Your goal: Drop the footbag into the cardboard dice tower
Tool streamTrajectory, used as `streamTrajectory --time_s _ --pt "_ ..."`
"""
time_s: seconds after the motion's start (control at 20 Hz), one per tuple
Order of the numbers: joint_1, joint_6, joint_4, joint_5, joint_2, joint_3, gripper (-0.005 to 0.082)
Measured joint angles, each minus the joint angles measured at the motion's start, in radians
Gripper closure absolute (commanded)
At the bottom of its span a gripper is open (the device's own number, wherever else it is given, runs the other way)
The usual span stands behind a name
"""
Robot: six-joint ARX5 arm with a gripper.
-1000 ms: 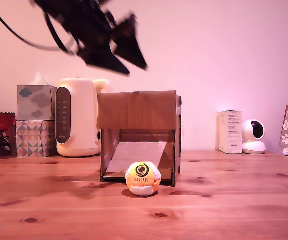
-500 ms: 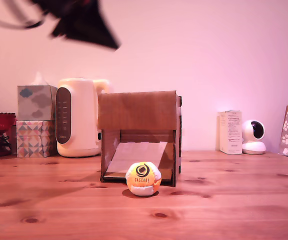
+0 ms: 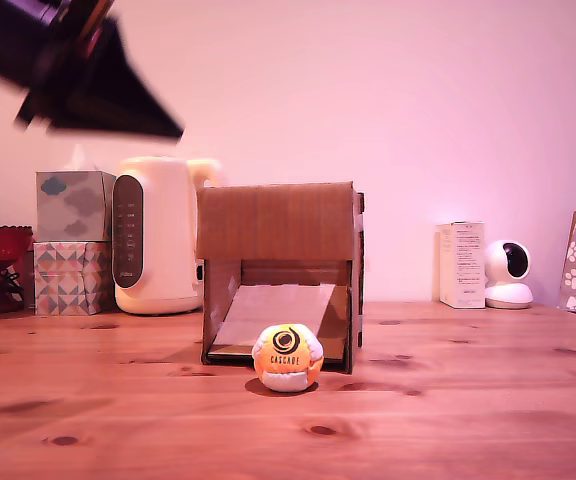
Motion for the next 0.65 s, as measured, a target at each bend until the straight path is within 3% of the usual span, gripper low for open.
streamTrajectory --time_s 0.15,0.45,0.65 --pt "0.002 -0.043 0.085 -0.043 -0.055 -0.101 0.0791" --pt "0.027 -0.080 0.154 -0.114 -0.163 -0.257 0.0791" --pt "0.028 -0.096 0.134 -0.121 -0.194 -0.270 0.0791"
